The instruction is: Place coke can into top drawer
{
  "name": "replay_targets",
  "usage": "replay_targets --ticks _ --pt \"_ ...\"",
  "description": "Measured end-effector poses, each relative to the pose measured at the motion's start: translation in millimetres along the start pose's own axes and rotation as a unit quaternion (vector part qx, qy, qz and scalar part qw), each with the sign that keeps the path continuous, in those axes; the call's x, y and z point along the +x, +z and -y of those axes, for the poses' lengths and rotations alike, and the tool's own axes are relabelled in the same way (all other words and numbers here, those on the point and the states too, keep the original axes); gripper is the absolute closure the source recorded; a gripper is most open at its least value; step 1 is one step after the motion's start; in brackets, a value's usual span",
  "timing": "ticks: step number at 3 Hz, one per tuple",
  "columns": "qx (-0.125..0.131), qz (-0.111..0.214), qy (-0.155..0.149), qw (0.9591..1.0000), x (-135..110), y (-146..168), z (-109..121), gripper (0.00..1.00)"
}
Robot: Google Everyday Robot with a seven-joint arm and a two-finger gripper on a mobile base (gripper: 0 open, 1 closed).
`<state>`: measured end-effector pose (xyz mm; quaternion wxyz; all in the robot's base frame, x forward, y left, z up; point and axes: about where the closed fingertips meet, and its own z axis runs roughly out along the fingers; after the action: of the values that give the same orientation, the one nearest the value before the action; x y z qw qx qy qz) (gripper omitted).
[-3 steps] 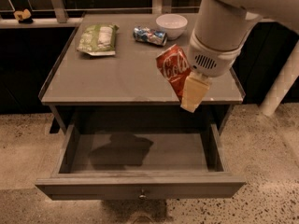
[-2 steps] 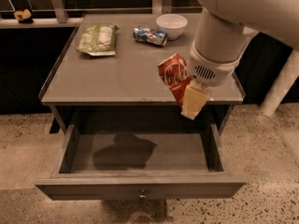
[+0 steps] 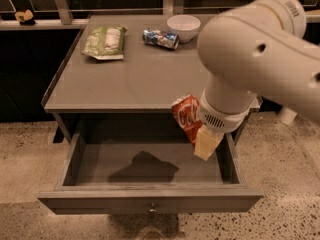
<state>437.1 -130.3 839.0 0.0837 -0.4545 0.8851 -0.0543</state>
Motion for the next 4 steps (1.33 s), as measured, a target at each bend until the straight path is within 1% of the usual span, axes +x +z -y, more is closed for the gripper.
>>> replay_targets --ticks 1,2,3,4 --pt "-0.024 -0.014 -0.006 0.9996 7 34 -21 1.0" --pt "-0.056 -0.027 -0.016 0.9979 7 72 -38 1.0" --pt "-0.085 -0.042 -0.015 0.9954 1 107 -47 1.0" --pt "-0.105 -0.055 0.0 0.993 -7 139 -46 1.0"
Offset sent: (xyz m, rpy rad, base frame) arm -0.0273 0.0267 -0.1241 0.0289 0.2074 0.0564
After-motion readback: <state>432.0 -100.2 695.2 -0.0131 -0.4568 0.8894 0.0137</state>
